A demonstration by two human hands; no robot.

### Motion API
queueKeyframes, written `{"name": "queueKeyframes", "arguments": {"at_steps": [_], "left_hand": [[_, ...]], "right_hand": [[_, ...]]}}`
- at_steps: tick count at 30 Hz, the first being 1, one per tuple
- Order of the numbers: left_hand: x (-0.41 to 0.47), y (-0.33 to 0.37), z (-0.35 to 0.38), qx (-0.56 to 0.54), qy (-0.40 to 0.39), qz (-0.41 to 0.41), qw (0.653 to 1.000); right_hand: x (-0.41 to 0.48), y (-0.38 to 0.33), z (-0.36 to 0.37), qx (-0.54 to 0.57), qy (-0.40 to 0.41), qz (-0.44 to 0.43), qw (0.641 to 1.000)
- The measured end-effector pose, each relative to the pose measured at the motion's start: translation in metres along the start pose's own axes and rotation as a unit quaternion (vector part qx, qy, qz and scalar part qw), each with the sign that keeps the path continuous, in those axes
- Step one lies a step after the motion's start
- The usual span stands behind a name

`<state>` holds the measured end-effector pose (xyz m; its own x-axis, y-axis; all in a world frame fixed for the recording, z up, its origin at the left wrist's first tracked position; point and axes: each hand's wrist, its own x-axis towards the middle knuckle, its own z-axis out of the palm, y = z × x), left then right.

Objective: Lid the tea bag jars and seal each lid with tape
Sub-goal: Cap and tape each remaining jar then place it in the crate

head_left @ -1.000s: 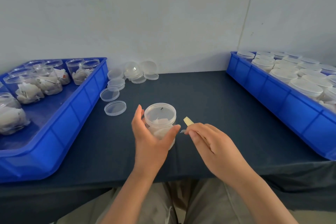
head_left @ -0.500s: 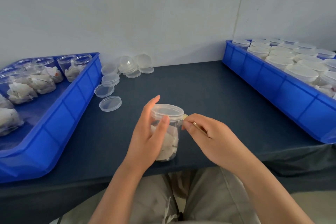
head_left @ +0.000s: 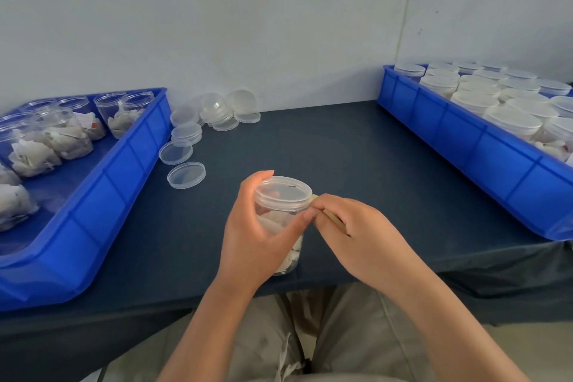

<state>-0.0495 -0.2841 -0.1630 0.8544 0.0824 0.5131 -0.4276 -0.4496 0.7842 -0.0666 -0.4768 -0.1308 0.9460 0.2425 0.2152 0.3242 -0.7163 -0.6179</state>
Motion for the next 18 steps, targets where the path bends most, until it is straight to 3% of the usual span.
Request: {"name": "queueKeyframes", "arguments": {"at_steps": [7, 18], "left_hand": [[0.001, -0.003, 0.0, -0.013, 0.001, -0.012, 1.0], [0.017, -0.012, -0.014, -0.077, -0.077, -0.031, 0.994]], "right_hand": [[-0.002, -0.004, -0.002, -0.019, 0.006, -0.009, 1.0], [-0.001, 0.011, -0.018, -0.051, -0.043, -0.022, 0.998]]}}
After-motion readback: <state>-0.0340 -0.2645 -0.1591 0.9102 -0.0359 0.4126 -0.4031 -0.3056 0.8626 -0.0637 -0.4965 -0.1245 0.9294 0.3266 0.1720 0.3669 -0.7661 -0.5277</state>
